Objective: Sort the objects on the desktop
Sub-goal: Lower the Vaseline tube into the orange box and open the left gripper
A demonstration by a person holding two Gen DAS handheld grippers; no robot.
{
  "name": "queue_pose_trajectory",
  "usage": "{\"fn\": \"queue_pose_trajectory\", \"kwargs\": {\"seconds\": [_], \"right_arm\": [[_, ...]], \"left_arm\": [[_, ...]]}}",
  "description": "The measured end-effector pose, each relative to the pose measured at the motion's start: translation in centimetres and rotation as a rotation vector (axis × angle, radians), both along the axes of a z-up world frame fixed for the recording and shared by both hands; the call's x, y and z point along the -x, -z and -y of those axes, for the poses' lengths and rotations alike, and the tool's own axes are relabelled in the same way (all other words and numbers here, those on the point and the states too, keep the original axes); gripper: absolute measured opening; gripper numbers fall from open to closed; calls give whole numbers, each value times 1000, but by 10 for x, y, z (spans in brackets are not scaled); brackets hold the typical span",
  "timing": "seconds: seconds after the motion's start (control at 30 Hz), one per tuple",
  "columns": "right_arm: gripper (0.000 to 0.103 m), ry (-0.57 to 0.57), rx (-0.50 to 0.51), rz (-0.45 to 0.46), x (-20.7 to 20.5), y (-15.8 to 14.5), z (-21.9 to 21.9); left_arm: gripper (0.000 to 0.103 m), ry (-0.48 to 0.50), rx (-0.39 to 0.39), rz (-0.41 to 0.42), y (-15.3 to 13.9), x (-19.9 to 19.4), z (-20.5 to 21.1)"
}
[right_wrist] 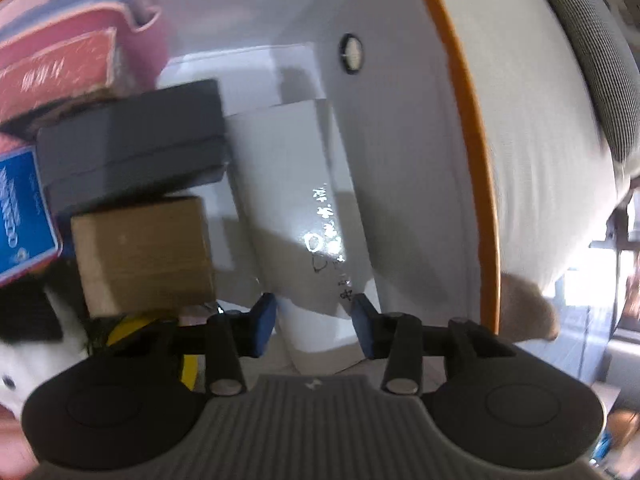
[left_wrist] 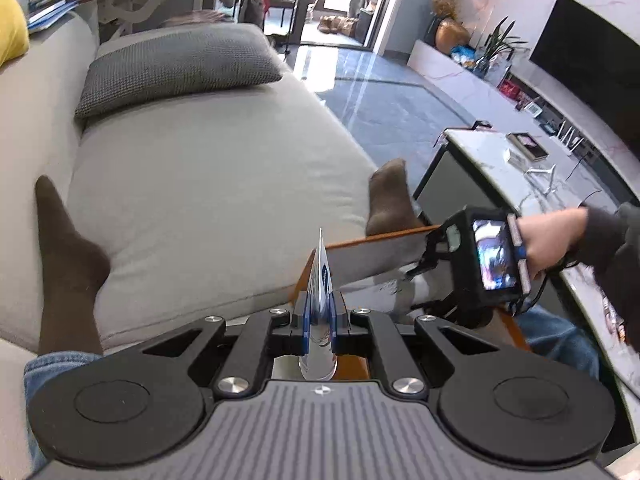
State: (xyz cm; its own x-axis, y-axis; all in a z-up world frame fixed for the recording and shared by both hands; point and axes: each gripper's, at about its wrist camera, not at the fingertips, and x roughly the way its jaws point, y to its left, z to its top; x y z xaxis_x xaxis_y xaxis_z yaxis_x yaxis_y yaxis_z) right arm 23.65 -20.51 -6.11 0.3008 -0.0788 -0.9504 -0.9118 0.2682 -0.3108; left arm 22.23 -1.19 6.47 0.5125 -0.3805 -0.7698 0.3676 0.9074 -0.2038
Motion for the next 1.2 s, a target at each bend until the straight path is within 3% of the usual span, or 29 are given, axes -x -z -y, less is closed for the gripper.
{"fn": "queue_pose_trajectory", "kwargs": {"seconds": [0.27,0.43,0.67,0.83,0.93,1.0,1.2], "right_arm": [[40,24,-78,72,27,-27,4],[41,80,-146,127,45,-47,7],[41,120,-200,167,64,-51,16],[41,130,-218,164,74,-47,3],[41,142,-225,159,91,-36,15],[41,148,-225,154,81,-35,29],[45,153,-212,158,89,-34,22]], "left_arm": [[10,6,16,36,-11,-9,42],[10,21,-85,71,14,-18,77],[10,70,-215,31,61,-38,106],[10,91,-298,61,78,-32,118],[10,102,-348,71,86,-28,123],[10,101,-377,66,90,-29,125],[12,107,-405,37,102,-29,124]]}}
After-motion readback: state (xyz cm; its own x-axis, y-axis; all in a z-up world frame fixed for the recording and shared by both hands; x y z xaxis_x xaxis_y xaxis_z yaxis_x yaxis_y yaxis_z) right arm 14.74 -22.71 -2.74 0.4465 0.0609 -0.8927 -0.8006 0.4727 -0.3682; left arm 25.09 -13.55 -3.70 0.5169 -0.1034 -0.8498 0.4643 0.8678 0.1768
